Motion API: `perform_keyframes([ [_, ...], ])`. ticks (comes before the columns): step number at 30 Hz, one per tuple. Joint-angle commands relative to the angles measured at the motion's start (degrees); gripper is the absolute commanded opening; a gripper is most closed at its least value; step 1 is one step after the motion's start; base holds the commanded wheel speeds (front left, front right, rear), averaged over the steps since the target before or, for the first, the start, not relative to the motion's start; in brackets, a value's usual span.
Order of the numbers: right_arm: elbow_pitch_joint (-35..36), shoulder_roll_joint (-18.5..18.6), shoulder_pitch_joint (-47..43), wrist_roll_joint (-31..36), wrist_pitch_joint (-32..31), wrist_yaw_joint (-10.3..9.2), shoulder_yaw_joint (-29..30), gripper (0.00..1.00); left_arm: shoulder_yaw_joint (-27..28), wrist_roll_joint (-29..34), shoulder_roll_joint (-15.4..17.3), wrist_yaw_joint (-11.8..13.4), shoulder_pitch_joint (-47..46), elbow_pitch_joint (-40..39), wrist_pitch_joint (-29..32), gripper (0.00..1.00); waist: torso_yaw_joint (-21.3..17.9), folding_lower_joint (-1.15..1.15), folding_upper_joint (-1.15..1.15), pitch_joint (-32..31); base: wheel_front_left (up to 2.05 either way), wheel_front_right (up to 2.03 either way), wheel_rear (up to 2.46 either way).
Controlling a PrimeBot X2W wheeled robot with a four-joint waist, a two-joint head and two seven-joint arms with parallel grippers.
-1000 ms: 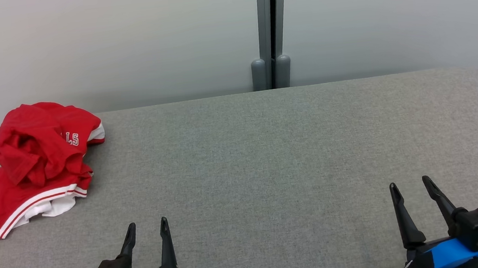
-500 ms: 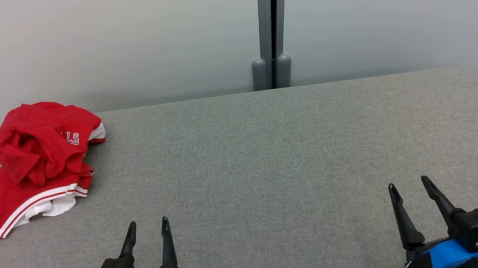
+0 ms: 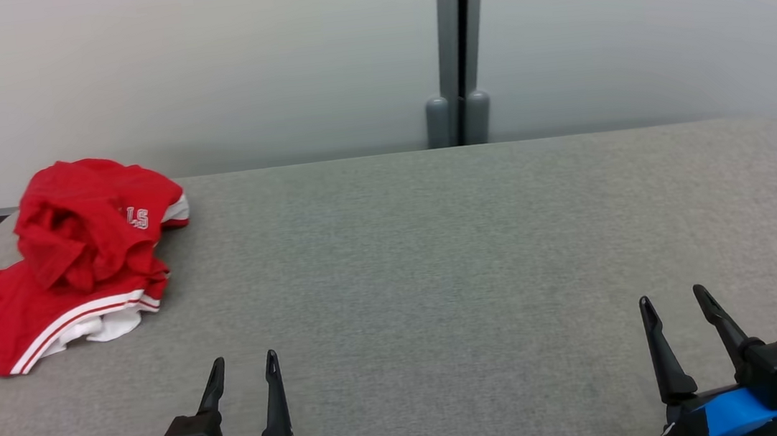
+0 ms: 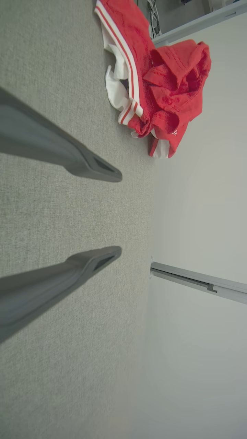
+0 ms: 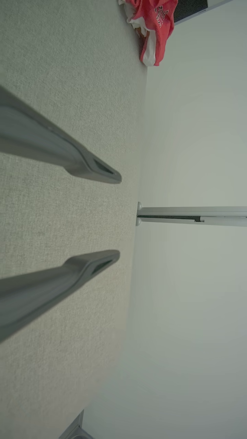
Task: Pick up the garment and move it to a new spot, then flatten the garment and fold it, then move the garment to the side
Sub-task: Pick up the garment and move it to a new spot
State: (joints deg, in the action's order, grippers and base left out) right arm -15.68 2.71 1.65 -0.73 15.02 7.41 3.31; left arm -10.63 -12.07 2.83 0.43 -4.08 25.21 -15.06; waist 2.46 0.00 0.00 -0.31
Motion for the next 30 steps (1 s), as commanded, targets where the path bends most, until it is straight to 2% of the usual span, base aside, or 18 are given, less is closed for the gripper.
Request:
perform_keyframes([
  [1, 0.1, 0.3, -0.4, -0.2, 0.2, 0.15, -0.1, 1.0, -0.1, 0.3, 0.1, -0.1, -0.9, -0.1, -0.2, 1.0, 0.9, 0.0, 0.0, 0.2, 0.0, 0.0, 0.0],
  [4, 0.3, 0.3, -0.6, -0.4, 0.2, 0.15, -0.1, 1.0, -0.3, 0.5, 0.1, 0.0, -1.0, -0.2, -0.2, 1.0, 3.7, 0.0, 0.0, 0.1, 0.0, 0.0, 0.0],
  [5, 0.4, 0.3, -0.6, -0.8, 0.2, 0.15, 0.1, 1.0, -0.3, 0.7, 0.1, -0.1, -1.3, -0.2, -0.2, 1.0, 6.2, 0.0, 0.0, 0.0, 0.0, 0.0, 0.0],
  [14, 0.5, 0.3, 0.1, -1.6, 0.2, 0.09, -0.5, 1.0, 0.4, 1.3, 0.2, -0.4, -2.0, -0.8, -0.2, 1.0, 19.4, 0.0, 0.0, 0.0, 0.0, 0.0, 0.0],
  [22, 0.4, 0.3, 0.7, -1.9, 0.2, 0.08, -1.1, 1.0, 1.3, 1.5, 0.1, -0.4, -1.3, -1.6, -0.2, 1.0, 25.2, 0.0, 0.0, 0.1, 0.0, 0.0, 0.0],
  [30, 0.3, 0.3, 1.1, -1.5, 0.2, 0.09, -2.0, 1.0, 1.9, 1.2, 0.1, -0.2, -0.6, -2.0, -0.2, 1.0, 26.7, 0.0, 0.0, 0.6, 0.0, 0.0, 0.0],
])
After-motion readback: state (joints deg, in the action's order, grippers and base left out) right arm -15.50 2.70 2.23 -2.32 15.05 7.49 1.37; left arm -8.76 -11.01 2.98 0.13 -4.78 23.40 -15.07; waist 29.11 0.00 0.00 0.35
